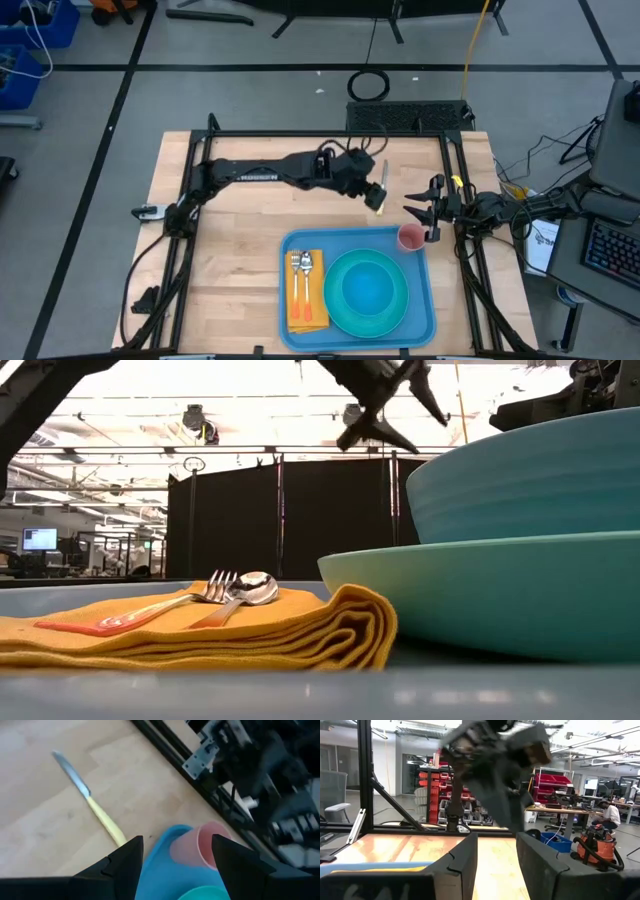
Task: Set up tray
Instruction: Put the yellow table knife on the orange table napkin to the right of the orange spoon
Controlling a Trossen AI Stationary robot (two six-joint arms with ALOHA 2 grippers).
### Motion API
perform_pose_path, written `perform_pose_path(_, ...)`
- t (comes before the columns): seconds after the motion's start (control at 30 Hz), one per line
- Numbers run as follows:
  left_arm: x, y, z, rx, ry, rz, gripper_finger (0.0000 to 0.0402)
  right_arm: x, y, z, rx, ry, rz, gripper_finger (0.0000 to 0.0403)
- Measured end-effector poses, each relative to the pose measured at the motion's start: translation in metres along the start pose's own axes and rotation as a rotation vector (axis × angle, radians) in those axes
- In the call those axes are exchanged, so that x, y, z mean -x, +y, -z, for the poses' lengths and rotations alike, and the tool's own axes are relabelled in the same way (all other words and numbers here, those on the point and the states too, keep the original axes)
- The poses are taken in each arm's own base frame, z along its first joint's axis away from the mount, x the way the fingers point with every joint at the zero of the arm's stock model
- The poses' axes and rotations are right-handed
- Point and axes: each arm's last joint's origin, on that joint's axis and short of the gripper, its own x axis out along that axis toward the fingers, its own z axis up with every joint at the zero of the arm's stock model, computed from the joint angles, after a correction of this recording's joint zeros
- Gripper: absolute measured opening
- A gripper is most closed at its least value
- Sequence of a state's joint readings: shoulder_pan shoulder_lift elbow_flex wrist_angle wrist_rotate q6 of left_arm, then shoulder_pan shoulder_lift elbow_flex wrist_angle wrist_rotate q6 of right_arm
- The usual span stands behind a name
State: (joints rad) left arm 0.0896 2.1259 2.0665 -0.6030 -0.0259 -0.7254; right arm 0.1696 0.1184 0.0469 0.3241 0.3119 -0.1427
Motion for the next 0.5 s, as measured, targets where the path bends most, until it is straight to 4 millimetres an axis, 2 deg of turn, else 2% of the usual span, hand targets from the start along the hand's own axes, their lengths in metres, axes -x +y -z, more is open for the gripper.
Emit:
perform_pose_path(0.17,0.029,-0.015,0.006,-0.089,-0.034,-0.064,0.0239,0.0,0.0,0.0,0.0,0.0,0.0,0.0125)
perform_pose_path(0.27,0.03,-0.008,0.018,-0.094,0.001,-0.096,0.0239,0.0,0.0,0.0,0.0,0.001,-0.001,0.0125)
perform_pose_path(0.33,0.026,0.001,0.034,-0.1,0.034,-0.113,0.0239,0.0,0.0,0.0,0.001,0.004,0.0,0.0125)
perform_pose_path(0.43,0.035,0.012,0.05,-0.106,-0.027,-0.047,0.0238,-0.001,0.0,0.0,0.001,0.004,-0.001,0.0125)
perform_pose_path(0.5,0.047,0.02,0.057,-0.103,-0.099,0.063,0.0231,-0.001,0.0,0.001,0.001,0.005,-0.001,0.0125)
